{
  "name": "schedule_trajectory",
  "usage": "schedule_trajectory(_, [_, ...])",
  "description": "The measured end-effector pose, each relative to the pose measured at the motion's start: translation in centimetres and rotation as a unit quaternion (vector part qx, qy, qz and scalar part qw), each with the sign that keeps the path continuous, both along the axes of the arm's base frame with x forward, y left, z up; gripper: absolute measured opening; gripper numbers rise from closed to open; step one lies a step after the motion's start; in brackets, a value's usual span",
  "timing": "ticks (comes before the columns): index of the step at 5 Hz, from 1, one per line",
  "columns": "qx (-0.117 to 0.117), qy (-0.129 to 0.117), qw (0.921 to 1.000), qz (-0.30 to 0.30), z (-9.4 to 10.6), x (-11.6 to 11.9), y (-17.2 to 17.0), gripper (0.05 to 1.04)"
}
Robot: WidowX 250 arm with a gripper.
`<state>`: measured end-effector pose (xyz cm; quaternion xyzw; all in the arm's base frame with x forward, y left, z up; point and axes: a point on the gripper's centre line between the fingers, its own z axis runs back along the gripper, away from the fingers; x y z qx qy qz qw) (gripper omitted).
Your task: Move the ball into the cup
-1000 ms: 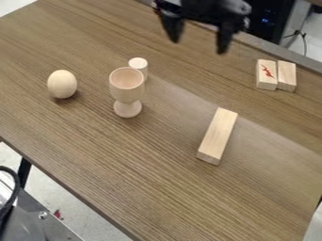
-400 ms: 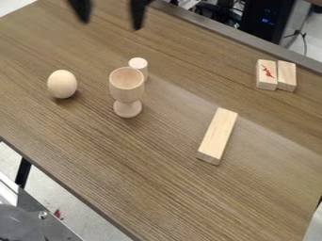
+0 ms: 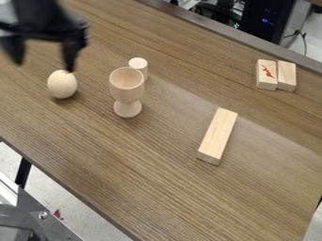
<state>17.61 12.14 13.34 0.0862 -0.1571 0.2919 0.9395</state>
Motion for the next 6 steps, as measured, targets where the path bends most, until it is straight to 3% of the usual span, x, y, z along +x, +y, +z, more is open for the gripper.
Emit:
schedule_trajectory(1, [-0.009, 0.016, 0.9997, 0.016, -1.5, -1.7, 1.7, 0.999])
schedule_trajectory(3, [-0.065, 0.010, 0.9978, 0.013, -4.1, -0.6, 3.3, 0.999])
schedule_trajectory(4, [-0.072, -0.002, 0.9973, -0.016, -4.7, 1.1, 3.6, 0.999])
schedule_trajectory(6, [-0.063, 0.007, 0.9958, -0.065, -5.8, 3.4, 2.2, 0.999])
